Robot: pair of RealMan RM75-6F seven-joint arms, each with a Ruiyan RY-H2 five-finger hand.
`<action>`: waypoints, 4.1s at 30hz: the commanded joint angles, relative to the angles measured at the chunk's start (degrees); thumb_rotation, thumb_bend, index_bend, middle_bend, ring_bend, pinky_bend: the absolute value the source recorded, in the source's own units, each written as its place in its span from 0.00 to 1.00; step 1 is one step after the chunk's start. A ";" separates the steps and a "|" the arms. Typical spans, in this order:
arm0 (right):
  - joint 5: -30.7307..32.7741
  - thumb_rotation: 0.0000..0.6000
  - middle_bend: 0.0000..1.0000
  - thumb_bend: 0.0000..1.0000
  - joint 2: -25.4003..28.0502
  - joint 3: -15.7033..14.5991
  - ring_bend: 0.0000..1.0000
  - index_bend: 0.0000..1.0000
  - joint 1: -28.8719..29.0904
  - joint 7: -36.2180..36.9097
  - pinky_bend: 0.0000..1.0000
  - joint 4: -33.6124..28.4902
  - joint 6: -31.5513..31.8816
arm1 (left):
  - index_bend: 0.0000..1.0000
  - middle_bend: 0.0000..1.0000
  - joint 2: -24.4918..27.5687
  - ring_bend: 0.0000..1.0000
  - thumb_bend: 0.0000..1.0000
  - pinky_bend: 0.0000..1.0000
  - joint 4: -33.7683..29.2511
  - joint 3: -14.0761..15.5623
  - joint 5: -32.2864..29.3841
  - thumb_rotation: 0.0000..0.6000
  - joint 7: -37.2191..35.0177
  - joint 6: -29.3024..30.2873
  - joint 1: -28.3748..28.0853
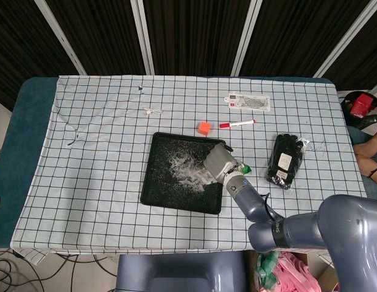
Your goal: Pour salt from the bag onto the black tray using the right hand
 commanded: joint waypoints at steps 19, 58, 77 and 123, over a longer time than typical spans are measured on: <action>0.58 1.00 0.54 0.48 -0.47 1.07 0.59 0.65 -0.65 -2.09 0.43 0.16 0.14 | 0.27 0.14 -0.07 0.05 0.32 0.10 -0.06 -0.20 -0.23 1.00 0.14 0.13 0.06; -17.79 1.00 0.52 0.48 -2.27 15.52 0.56 0.65 -18.19 31.43 0.43 3.22 -1.17 | 0.27 0.14 -0.13 0.05 0.32 0.10 -0.19 -0.49 -0.51 1.00 0.26 0.35 0.17; -29.01 1.00 0.46 0.47 -7.85 21.59 0.55 0.65 -31.57 55.23 0.43 8.23 0.37 | 0.27 0.14 -0.32 0.05 0.32 0.10 -0.43 -0.26 -0.41 1.00 1.24 -0.19 -0.05; -43.01 1.00 0.39 0.39 -20.27 22.74 0.47 0.63 -56.12 66.22 0.42 29.80 16.77 | 0.27 0.14 -0.74 0.05 0.32 0.10 -0.35 -0.47 -0.55 1.00 2.05 0.09 -0.07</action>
